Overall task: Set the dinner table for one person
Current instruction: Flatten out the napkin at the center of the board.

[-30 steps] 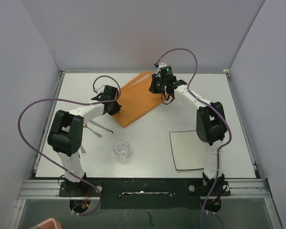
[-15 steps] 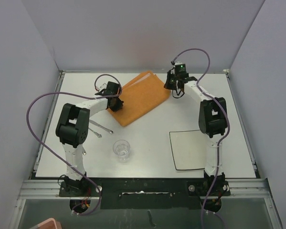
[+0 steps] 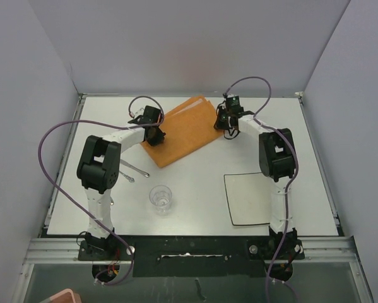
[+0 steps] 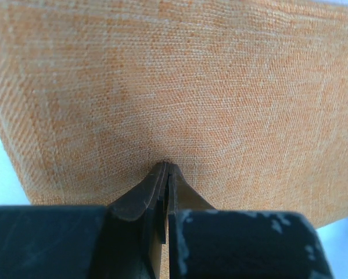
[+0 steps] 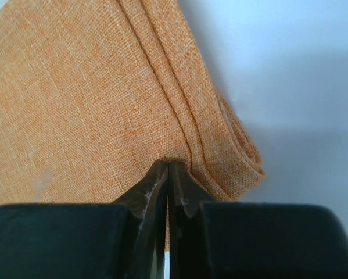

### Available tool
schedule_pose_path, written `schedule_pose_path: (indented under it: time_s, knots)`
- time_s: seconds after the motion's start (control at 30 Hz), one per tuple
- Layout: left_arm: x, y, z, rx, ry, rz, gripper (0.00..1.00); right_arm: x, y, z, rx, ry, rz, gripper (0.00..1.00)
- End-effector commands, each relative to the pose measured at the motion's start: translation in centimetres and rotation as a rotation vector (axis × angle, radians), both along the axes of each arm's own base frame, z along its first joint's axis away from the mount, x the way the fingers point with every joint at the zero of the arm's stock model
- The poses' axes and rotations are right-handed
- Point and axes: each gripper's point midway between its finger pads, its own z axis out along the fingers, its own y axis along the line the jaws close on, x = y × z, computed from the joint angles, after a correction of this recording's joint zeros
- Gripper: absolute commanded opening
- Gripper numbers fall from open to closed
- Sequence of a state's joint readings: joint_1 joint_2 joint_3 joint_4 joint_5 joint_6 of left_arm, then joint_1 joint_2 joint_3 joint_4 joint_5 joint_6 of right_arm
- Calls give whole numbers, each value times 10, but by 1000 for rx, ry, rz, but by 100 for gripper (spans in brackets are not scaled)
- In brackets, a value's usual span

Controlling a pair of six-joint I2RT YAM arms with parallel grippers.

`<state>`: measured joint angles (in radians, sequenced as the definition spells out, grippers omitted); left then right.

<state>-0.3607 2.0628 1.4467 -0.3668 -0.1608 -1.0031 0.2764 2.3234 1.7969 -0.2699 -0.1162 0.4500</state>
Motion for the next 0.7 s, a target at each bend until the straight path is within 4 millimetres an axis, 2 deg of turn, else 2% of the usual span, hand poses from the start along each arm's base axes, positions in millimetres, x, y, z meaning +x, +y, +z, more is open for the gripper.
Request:
schedule_pose_path:
  time_s: [0.0, 0.1, 0.2, 0.3, 0.4, 0.43, 0.57, 0.6, 0.63, 0.67]
  knots:
    - [12, 1, 1, 46, -15, -39, 0, -62, -28, -17, -112, 125, -107, 0]
    - [17, 1, 8, 48, -29, -57, 0, -86, -51, -12, -156, 139, -199, 0]
    - [21, -1, 18, 55, -52, -78, 0, -110, -61, -13, -149, 174, -274, 0]
    - [26, -3, 31, 61, -77, -98, 0, -117, -62, -10, -131, 173, -293, 0]
    - [28, -5, 46, 73, -94, -121, 0, -108, -64, -1, -142, 160, -291, 0]
    - [29, -4, 54, 78, -105, -132, 4, -103, -63, 6, -144, 145, -283, 0]
    - [33, -8, 91, 145, -171, -223, 39, -77, -50, 41, -126, 47, -183, 0]
    - [36, -8, 102, 174, -194, -243, 45, -69, -45, 52, -116, 21, -155, 8]
    - [36, -7, 111, 200, -209, -255, 46, -62, -43, 63, -110, -7, -134, 16]
    - [35, -4, 117, 225, -217, -258, 47, -55, -41, 74, -108, -33, -119, 29]
